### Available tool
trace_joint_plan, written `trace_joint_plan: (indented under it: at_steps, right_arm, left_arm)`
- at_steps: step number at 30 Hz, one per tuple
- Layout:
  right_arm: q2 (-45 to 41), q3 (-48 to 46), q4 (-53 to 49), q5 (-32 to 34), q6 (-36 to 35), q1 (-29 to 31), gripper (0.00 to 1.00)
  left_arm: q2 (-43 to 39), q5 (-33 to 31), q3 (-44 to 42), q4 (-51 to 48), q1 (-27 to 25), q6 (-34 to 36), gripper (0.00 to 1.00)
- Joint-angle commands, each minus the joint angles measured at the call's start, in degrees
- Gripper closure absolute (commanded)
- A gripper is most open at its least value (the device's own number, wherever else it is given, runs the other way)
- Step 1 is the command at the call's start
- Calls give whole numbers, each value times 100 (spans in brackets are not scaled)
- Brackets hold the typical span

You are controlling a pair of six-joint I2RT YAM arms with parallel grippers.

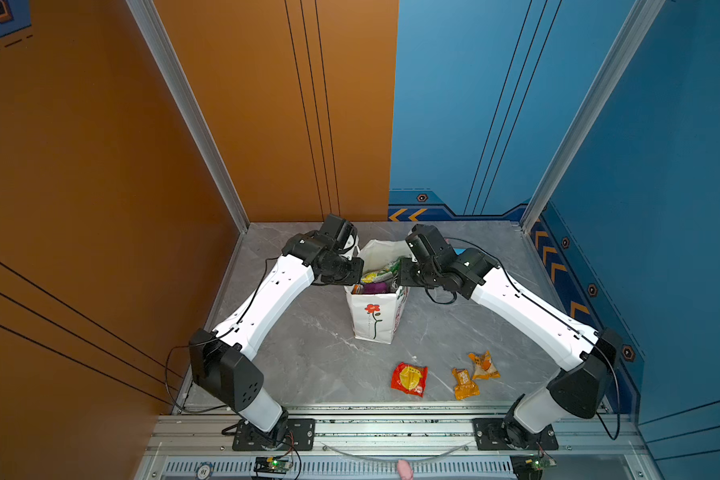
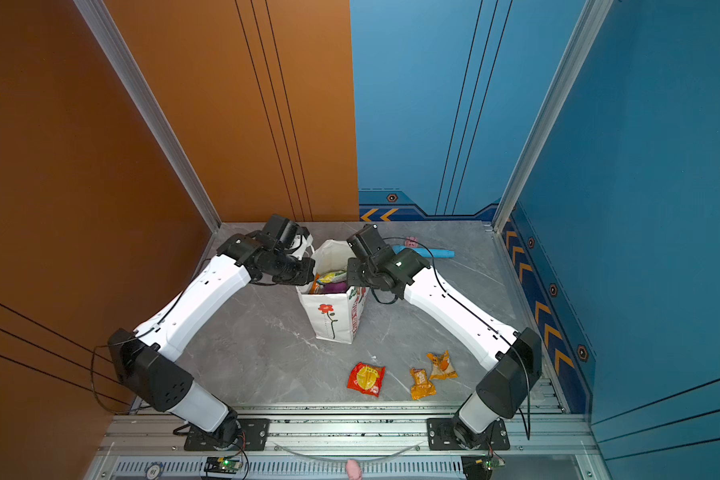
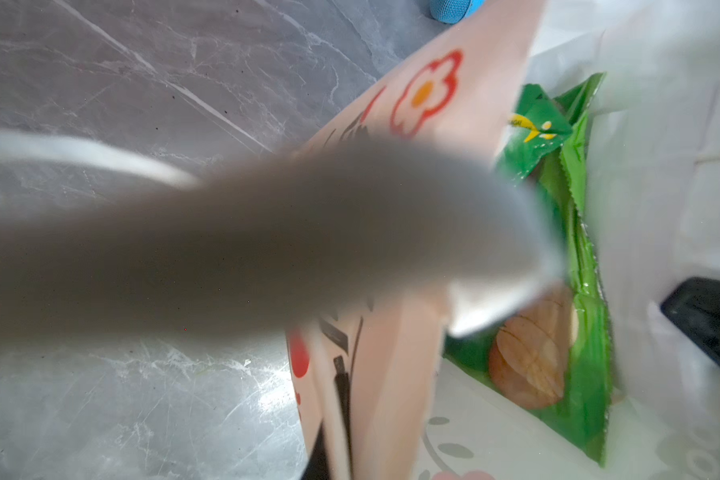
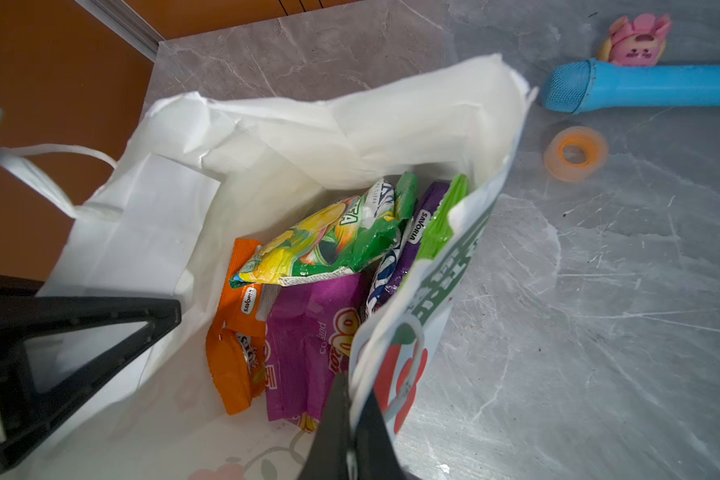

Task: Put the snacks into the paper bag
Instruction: 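Move the right gripper down toward the orange-yellow biscuit packet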

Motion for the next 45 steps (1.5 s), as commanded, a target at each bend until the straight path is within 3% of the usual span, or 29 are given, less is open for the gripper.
trace_joint_plan:
  at_steps: [1, 6, 13, 17, 21, 26, 29, 31, 35, 45]
  right_arm:
    - [-297, 108, -219, 9, -121, -140, 75]
    - [-667, -113, -336, 75, -160, -471, 52]
    - [-1569, -414, -681, 589, -311, -487, 37]
    - [-2196, -942, -1004, 1152, -203, -597, 34]
    - [-2773, -1642, -1085, 1207, 11, -859, 31]
    - [-3233, -2839, -1098, 1114, 824, -1079, 30]
    - [-3273, -3559, -1077, 981, 1358, -1101, 29]
    - [-3277, -3984, -1065, 909, 1674, -1109, 22]
    - [-3299, -4743, -888, 677, 2156, -1089, 22]
    - [-3042, -5481, -566, 533, 2334, -964, 29]
  left_arm:
    - [-480, -131, -411, 648, 37, 101, 100]
    - [-779, -168, -821, 1018, 94, 114, 100]
    - [-812, -213, -924, 1033, 169, 114, 100]
    - [-855, -320, -937, 1039, 222, 131, 100]
    - [-895, -415, -957, 1038, 276, 131, 100]
    - [-918, -591, -989, 1029, 286, 157, 100]
    - [-922, -601, -993, 1031, 290, 158, 100]
    - [-918, -596, -1000, 1027, 284, 167, 100]
    - [-918, -605, -997, 1025, 290, 175, 100]
    - [-928, -637, -997, 1027, 285, 184, 100]
